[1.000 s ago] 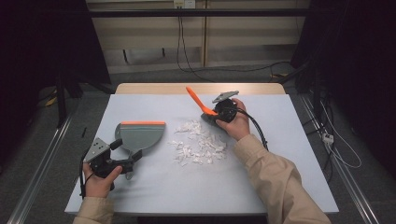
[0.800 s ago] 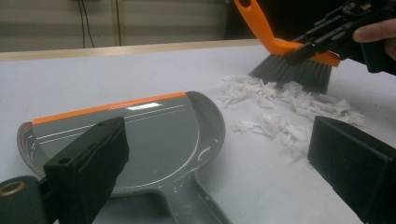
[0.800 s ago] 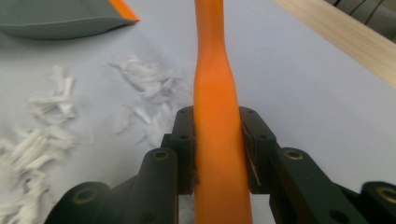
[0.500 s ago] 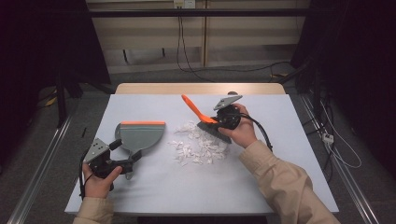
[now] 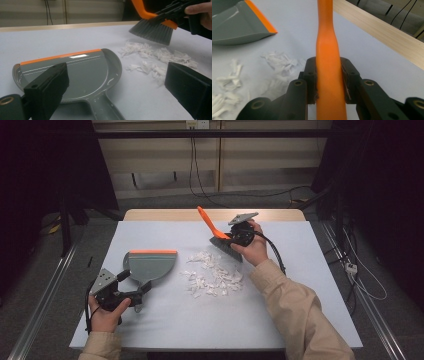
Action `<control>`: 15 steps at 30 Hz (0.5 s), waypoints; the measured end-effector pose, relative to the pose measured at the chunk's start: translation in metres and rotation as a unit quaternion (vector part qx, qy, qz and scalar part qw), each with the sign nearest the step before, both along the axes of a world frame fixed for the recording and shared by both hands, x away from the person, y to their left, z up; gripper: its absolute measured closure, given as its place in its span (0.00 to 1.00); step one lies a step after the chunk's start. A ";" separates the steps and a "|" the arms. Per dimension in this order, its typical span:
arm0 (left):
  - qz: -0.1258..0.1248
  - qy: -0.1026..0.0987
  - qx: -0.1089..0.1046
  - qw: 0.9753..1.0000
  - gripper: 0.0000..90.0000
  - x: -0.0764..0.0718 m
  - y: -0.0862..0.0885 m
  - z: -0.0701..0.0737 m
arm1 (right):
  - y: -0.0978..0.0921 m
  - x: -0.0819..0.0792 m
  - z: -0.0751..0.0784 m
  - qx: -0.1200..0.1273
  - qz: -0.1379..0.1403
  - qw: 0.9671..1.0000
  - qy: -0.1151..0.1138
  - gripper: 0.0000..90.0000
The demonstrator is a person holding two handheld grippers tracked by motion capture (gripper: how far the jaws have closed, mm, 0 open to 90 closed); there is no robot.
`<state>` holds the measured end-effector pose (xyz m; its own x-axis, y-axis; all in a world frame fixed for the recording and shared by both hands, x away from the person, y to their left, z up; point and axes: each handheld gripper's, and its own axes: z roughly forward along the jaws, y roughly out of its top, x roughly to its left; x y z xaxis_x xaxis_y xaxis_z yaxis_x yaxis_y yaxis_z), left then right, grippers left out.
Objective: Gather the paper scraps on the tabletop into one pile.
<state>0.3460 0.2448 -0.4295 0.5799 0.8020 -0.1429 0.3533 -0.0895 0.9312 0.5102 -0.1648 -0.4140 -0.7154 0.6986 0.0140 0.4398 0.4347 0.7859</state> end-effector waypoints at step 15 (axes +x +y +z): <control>0.003 0.002 0.000 1.000 0.06 -0.001 0.002 -0.001 | 0.035 0.007 -0.010 -0.030 0.076 0.997 -0.006 0.79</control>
<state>0.3447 0.2464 -0.4307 0.5745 0.8056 -0.1448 0.3580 -0.0882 0.9295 0.5176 -0.1295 -0.4243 -0.8125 0.5819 -0.0338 0.3564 0.5419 0.7611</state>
